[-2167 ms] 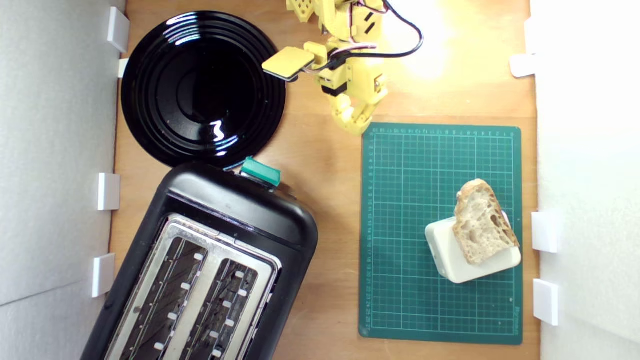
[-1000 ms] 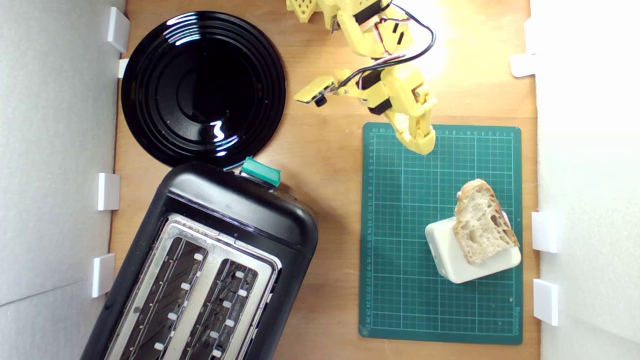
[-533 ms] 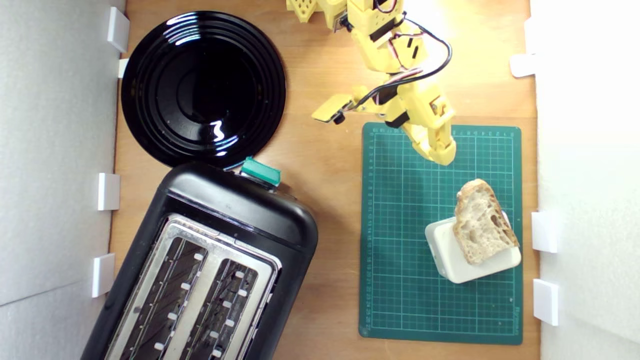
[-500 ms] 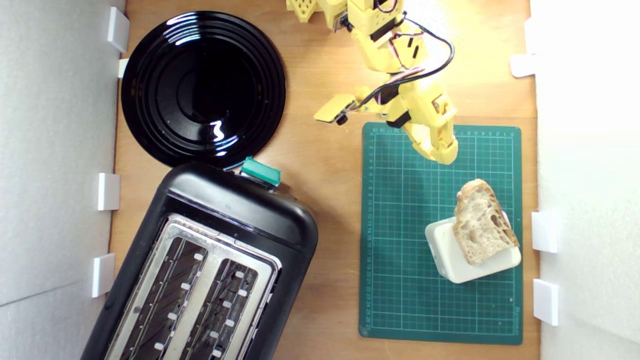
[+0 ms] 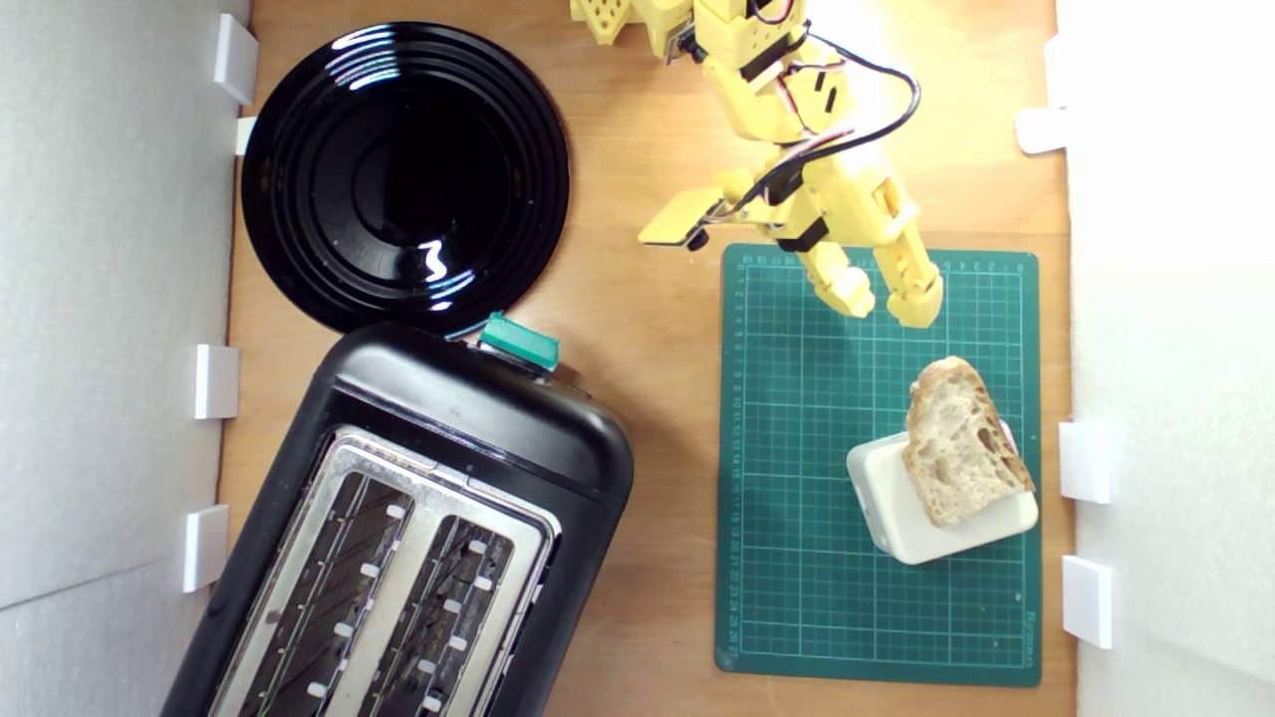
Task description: Pick bread and place in toaster
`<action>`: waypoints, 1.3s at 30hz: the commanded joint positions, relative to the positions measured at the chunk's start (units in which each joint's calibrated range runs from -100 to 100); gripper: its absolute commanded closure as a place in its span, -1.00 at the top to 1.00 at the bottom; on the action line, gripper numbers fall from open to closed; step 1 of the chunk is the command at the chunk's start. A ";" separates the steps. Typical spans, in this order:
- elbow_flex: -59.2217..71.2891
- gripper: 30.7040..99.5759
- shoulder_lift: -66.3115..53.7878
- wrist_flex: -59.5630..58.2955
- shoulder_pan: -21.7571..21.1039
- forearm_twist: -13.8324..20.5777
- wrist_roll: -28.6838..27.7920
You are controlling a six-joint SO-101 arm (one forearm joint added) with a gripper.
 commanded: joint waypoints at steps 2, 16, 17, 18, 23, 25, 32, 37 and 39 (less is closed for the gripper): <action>-2.00 0.64 -0.36 -2.51 -0.07 0.00 -0.25; -5.18 0.65 0.72 -2.42 -0.55 -4.17 -6.16; -5.81 0.65 1.97 -2.42 -0.55 -4.35 -5.80; -6.27 0.65 2.97 -2.51 -0.55 -4.54 -5.80; -9.63 0.65 7.71 -4.98 -0.55 -4.45 -6.01; -9.63 0.65 9.37 -9.76 -0.55 -4.45 -6.11; -10.35 0.65 14.53 -18.55 -0.31 -4.45 -5.75; -11.08 0.65 14.36 -19.92 -0.23 -4.45 -5.80; -12.26 0.65 14.95 -20.00 -0.23 -4.54 -5.80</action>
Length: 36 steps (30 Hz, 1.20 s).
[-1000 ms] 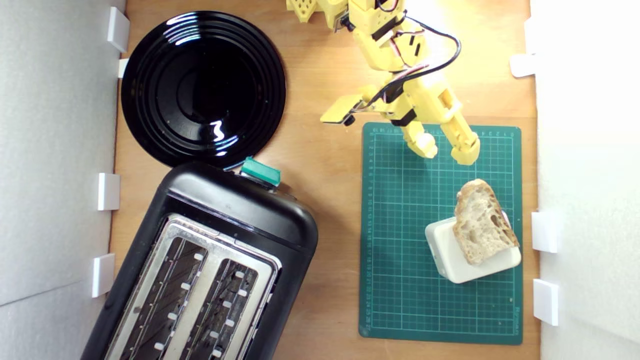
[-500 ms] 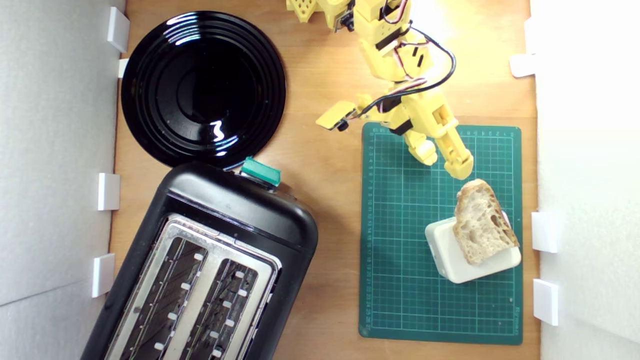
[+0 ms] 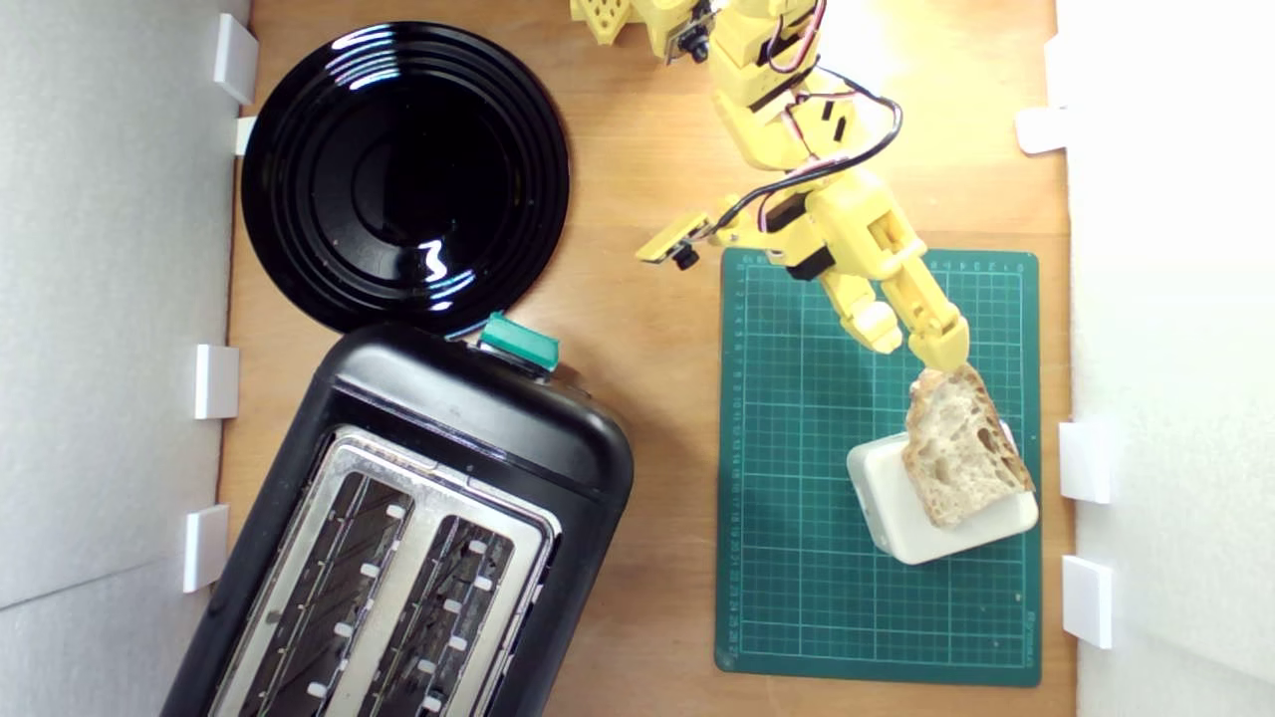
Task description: Pick bread and place in toaster
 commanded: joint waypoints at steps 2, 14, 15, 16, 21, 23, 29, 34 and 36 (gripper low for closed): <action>-4.47 0.65 -0.01 -2.20 -0.05 -0.45 -0.11; -9.10 0.64 6.32 -4.34 -0.21 -0.45 0.10; -9.19 0.63 7.06 -5.45 -0.13 -0.45 0.10; -9.56 0.63 7.65 -6.39 -0.13 -0.45 0.10; -11.82 0.63 9.81 -6.64 -0.29 -0.45 0.10; -12.91 0.63 10.56 -6.64 -0.29 -0.45 0.10; -15.18 0.63 12.56 -6.56 -0.37 -0.45 0.15; -17.63 0.63 14.72 -6.47 -0.37 -0.45 0.15; -18.45 0.63 15.55 -6.47 -0.37 -0.45 0.15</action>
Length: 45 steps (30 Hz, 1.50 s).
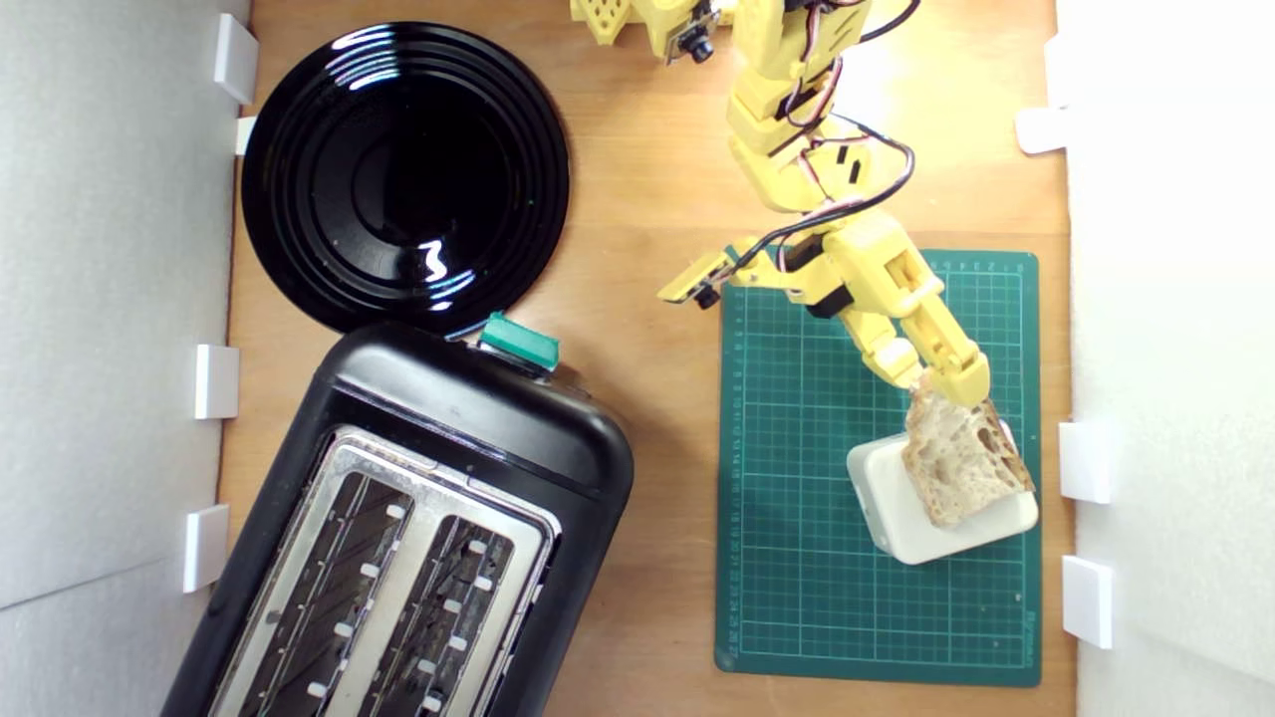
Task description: Pick bread and place in toaster
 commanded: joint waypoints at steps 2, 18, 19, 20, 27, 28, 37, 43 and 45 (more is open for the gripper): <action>-3.64 0.63 0.34 -1.98 -0.37 -0.45 0.15; -6.00 0.13 0.76 -1.89 -0.05 -0.45 -0.06; -6.09 0.13 0.76 -1.89 0.03 -0.45 -0.11; -6.55 0.13 0.84 -1.89 0.03 -0.45 -0.16; -8.00 0.13 0.92 -1.89 -0.29 -2.99 0.05; -8.00 0.13 0.92 -1.89 -0.21 -3.17 -0.06; -8.00 -0.15 0.92 -1.81 -0.21 -3.26 -0.26; -7.82 -0.20 0.09 -1.81 0.03 -3.26 -0.16; -7.82 -0.20 -0.08 -1.81 0.11 -3.35 0.05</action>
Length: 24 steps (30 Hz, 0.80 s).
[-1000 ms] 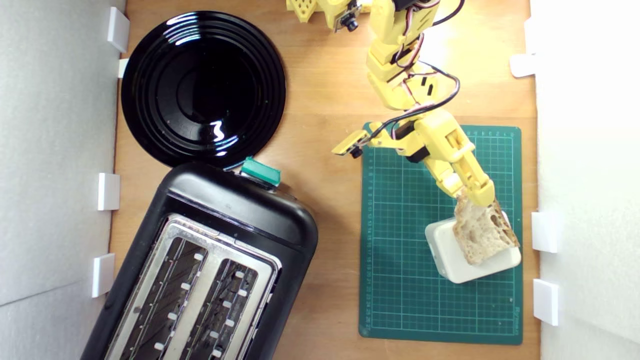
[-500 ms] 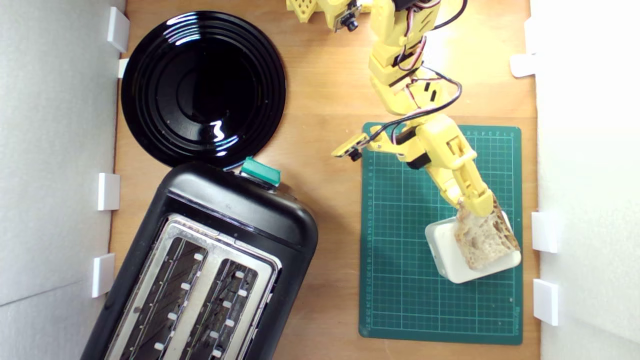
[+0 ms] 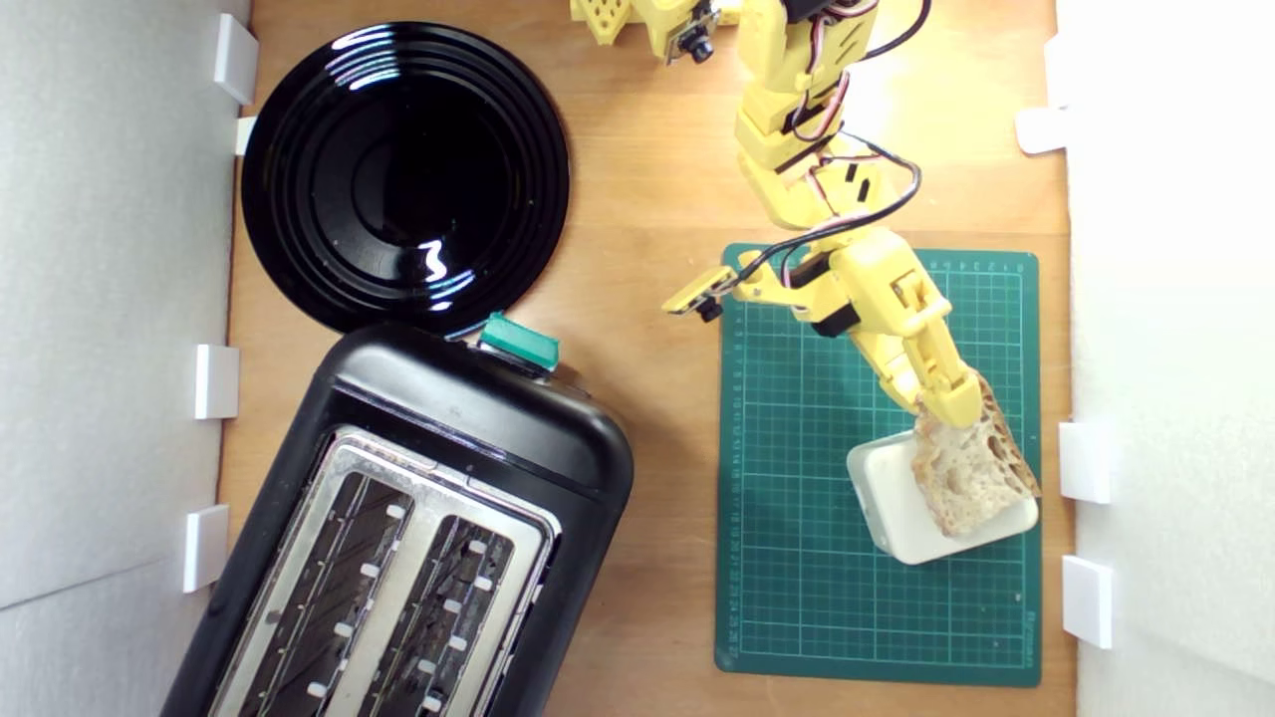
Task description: Pick bread and place in toaster
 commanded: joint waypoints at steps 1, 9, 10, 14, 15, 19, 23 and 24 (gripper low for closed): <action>-1.99 -0.20 -1.92 -1.81 0.11 -0.77 0.10; -1.63 -0.20 -13.15 10.05 0.92 -3.13 0.15; -1.63 -0.20 -17.40 14.66 1.00 -3.31 0.15; -1.72 -0.20 -29.29 26.78 1.24 -3.31 0.21; -1.81 -0.20 -32.87 29.59 1.80 -3.13 0.21; -1.90 -0.20 -47.43 40.09 3.82 -2.31 0.26; -1.72 -0.20 -57.00 48.11 6.56 0.59 3.50; -1.63 -0.20 -58.66 49.22 6.88 1.49 4.44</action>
